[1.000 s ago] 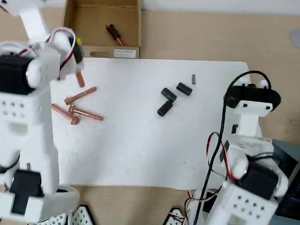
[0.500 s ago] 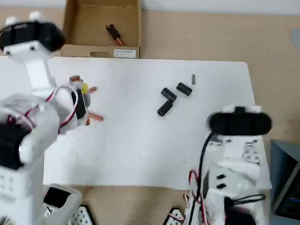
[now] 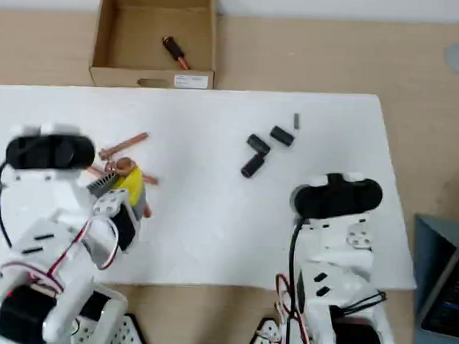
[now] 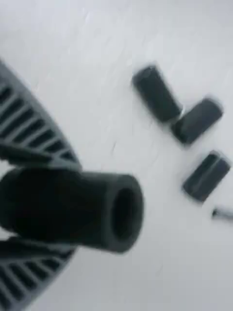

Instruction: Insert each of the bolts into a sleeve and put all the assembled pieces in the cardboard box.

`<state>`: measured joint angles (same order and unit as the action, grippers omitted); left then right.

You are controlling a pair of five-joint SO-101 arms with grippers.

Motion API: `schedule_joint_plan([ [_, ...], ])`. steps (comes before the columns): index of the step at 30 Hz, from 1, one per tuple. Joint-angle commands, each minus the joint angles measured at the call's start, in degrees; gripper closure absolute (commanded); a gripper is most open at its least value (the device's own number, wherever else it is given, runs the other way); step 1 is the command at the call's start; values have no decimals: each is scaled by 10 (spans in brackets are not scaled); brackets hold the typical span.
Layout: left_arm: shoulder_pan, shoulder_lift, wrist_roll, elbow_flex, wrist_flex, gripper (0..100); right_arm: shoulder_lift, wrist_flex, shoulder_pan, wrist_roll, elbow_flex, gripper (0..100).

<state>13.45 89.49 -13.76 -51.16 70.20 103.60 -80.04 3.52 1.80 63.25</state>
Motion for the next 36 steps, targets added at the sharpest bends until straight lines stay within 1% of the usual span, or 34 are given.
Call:
schedule_joint_plan([
  [1, 4, 76, -30, -62, -36, 998, 63, 16, 70, 40, 13, 989],
  [4, 4, 123, -47, -96, -57, 998, 63, 24, 135, 63, 27, 989],
  [6, 4, 146, -48, -111, -77, 998, 63, 41, 168, 65, 35, 989],
  [14, 6, 150, -50, -120, -181, 999, 63, 92, 314, 62, 74, 989],
  [16, 17, 150, -76, -120, -197, 999, 63, 101, 348, 62, 80, 989],
  [20, 69, 150, -128, -117, -203, 999, 63, 114, 399, 62, 91, 989],
  [23, 105, 150, -146, -118, -200, 999, 63, 124, 422, 62, 94, 989],
  [26, 120, 150, -155, -120, -200, 999, 63, 127, 435, 62, 94, 989],
  [29, 123, 150, -155, -120, -200, 999, 63, 127, 436, 61, 93, 989],
  [33, 123, 150, -156, -120, -200, 999, 63, 127, 440, 33, 93, 989],
  [36, 124, 150, -156, -121, -200, 999, 63, 127, 450, 29, 93, 989],
])
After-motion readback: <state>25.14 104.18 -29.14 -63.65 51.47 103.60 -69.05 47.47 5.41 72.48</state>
